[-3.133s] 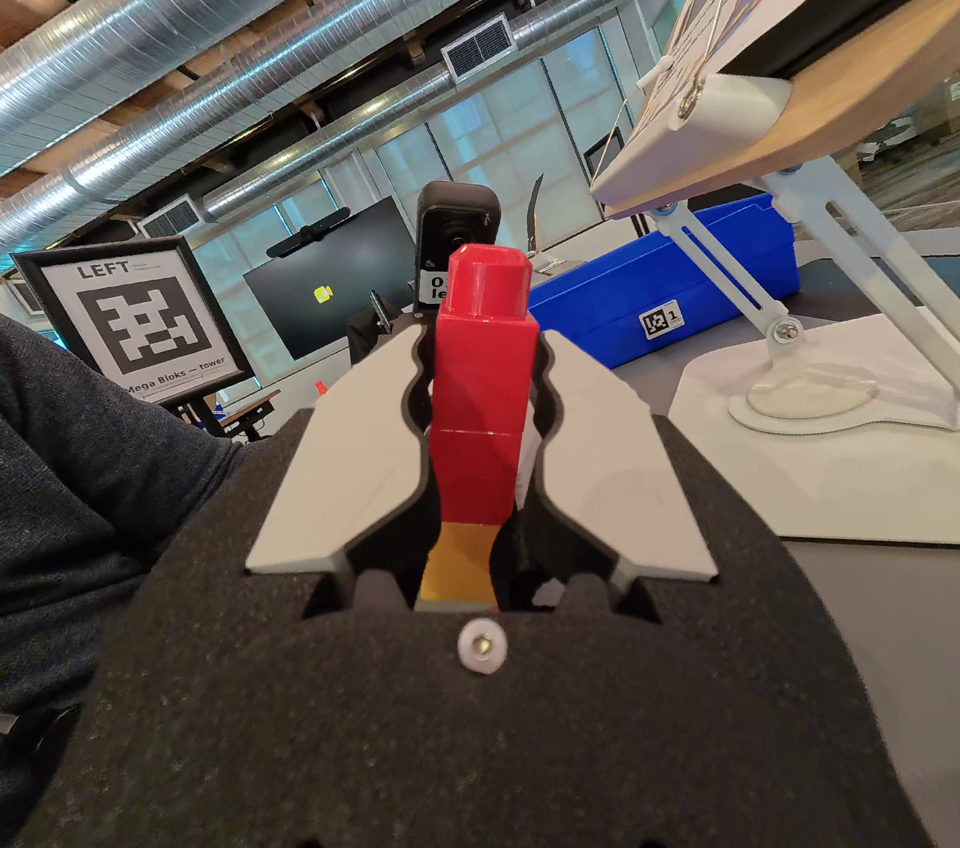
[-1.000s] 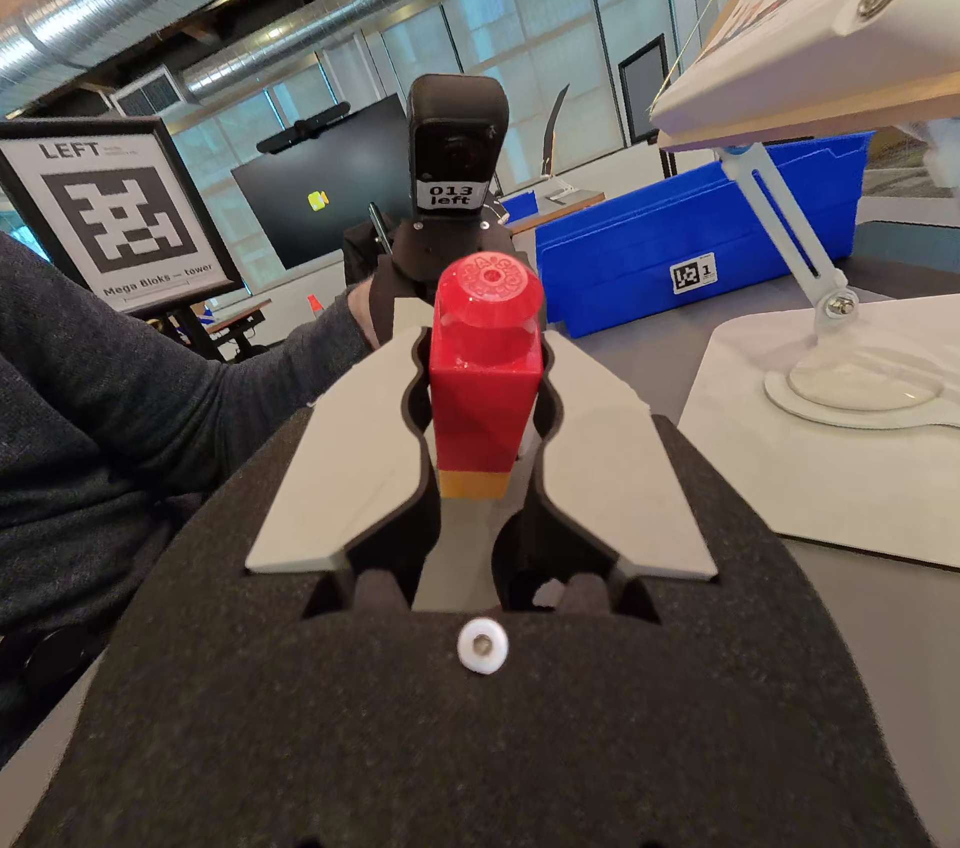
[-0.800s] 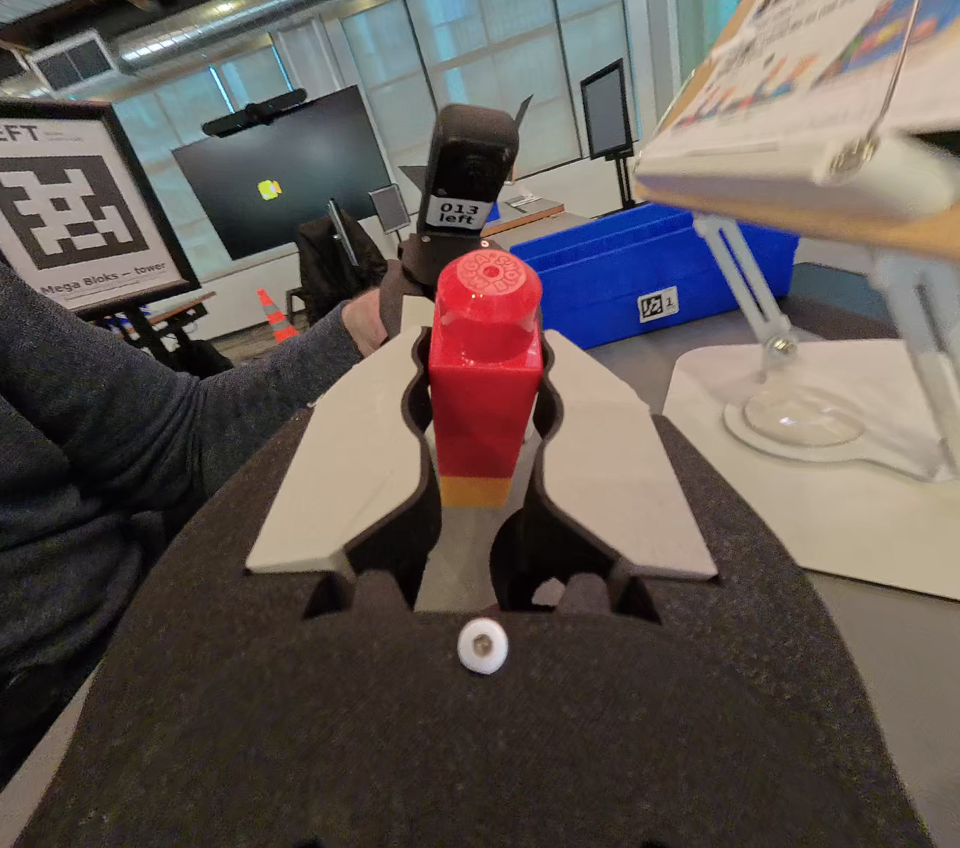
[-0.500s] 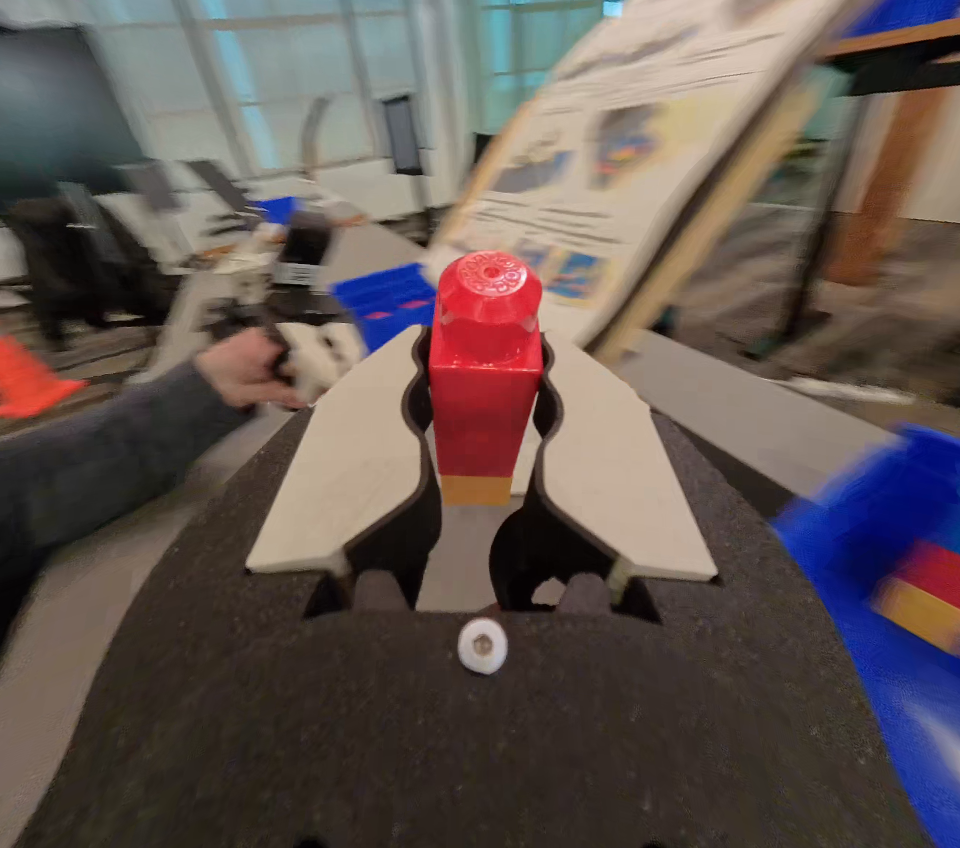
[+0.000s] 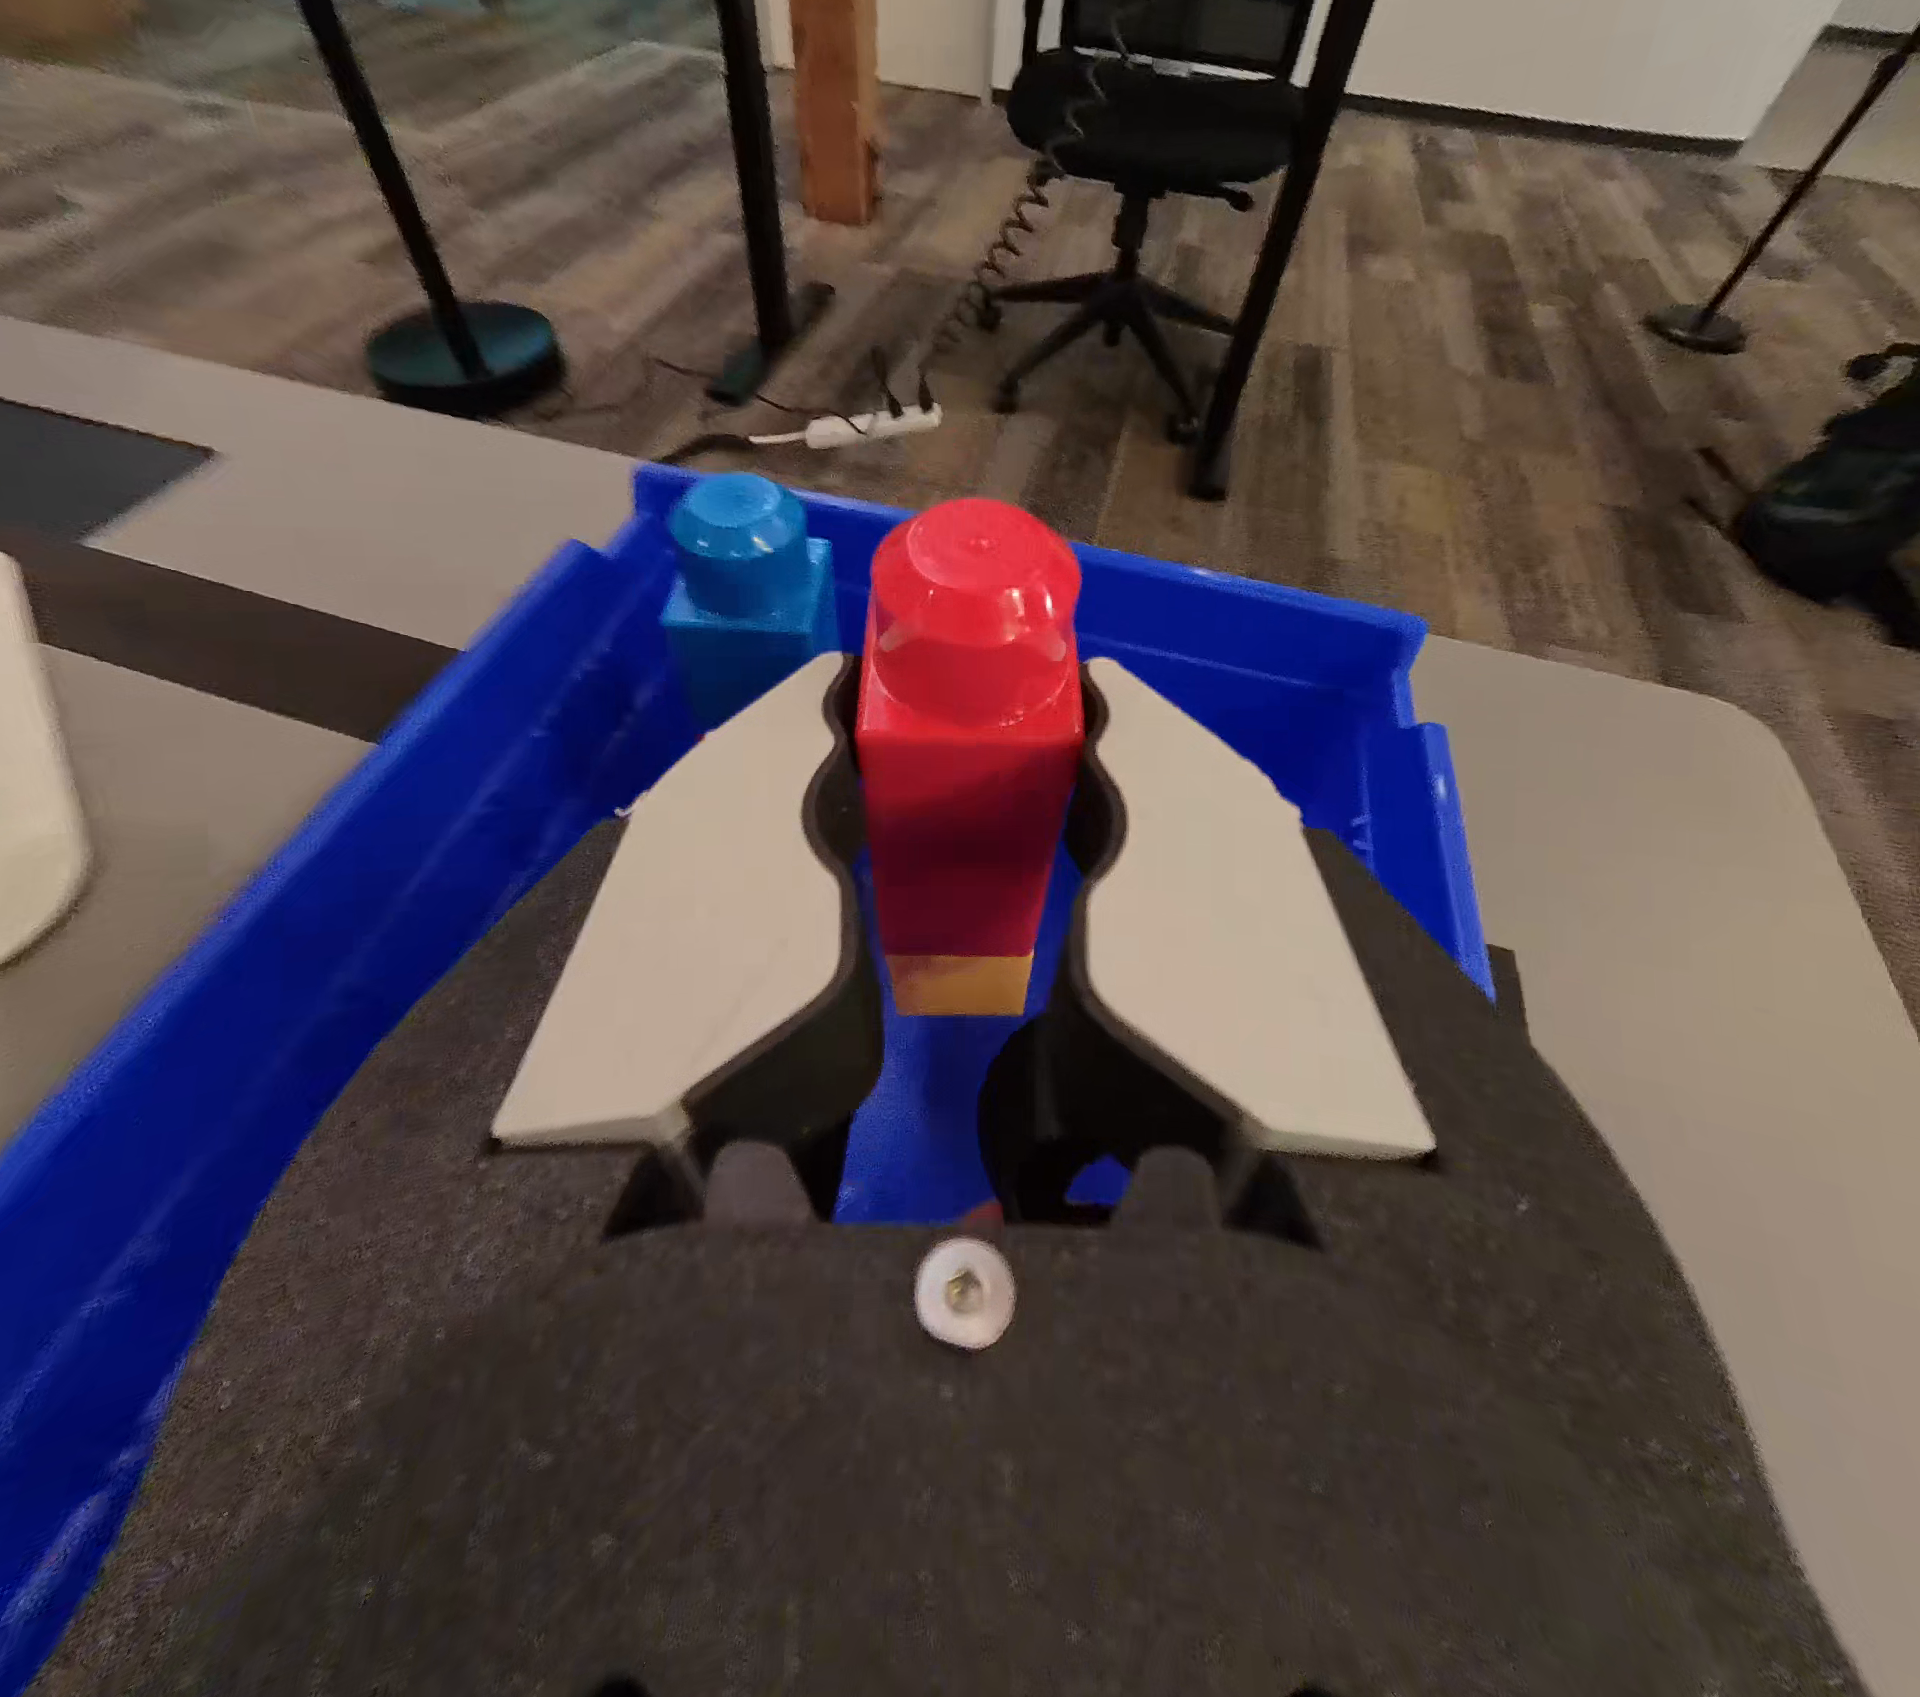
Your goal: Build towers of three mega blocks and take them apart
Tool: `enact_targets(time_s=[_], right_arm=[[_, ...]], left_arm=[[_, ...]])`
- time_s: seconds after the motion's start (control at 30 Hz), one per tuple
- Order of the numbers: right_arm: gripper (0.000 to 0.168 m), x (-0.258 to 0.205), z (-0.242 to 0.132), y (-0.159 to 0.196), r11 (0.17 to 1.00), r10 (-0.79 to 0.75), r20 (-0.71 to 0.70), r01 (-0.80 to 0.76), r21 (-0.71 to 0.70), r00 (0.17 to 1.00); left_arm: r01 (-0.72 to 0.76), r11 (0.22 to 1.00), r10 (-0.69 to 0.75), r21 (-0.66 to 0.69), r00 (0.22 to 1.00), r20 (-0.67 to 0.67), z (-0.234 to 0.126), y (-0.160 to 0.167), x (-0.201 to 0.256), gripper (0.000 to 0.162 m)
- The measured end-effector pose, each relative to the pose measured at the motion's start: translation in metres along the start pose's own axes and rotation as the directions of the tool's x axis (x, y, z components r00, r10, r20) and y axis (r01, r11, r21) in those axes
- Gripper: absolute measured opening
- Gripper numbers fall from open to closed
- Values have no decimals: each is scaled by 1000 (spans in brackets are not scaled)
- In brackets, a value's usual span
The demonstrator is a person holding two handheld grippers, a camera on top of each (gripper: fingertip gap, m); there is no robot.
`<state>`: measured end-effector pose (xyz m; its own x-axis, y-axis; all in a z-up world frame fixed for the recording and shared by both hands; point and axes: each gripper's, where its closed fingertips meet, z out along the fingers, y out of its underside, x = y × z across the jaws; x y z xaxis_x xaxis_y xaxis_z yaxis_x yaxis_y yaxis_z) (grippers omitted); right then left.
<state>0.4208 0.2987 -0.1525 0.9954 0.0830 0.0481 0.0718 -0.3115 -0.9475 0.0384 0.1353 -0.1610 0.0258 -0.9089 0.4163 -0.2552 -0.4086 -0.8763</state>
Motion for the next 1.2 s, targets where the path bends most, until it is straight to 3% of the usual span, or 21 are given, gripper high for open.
enact_targets(time_s=[0.17, 0.33, 0.43, 0.6, 0.77, 0.9, 1.0, 1.07, 1.2], right_arm=[[37, 17, 32, 19, 998, -6, -51, 3, -61, 999], [37, 22, 38, 28, 993, 7, -51, -13, -115, 999], [52, 22, 37, 29, 991, 10, -57, -18, -136, 998], [52, 14, 15, 11, 996, -3, -40, -1, -94, 999], [50, -9, -44, -33, 998, -65, -40, 66, 14, 997], [31, -94, -104, -65, 982, -146, 111, 130, 138, 983], [13, -183, -129, -63, 966, -219, 303, 162, 201, 928], [0, -236, -132, -54, 967, -212, 412, 130, 219, 886], [0, -331, -108, -11, 975, -210, 564, 126, 184, 799]], left_arm=[[8, 999, -8, 40, 1000, 16, -6, -5, -5, 0], [9, 999, -10, 44, 1000, 16, -7, -5, -6, 0], [2, 999, -3, 34, 1000, 12, -5, -4, -5, 1], [-20, 1000, 20, 23, 1000, 21, -3, -5, -1, 3], [-65, 998, 63, 21, 995, 75, -7, -10, -1, 5], [-116, 993, 114, 13, 988, 108, -13, -17, 4, 3], [-193, 976, 212, -97, 940, 266, -21, -16, -8, 0], [-251, 957, 286, -146, 899, 331, -32, -20, -7, 0], [-252, 965, 254, -68, 846, 469, -81, -44, -14, 2]])
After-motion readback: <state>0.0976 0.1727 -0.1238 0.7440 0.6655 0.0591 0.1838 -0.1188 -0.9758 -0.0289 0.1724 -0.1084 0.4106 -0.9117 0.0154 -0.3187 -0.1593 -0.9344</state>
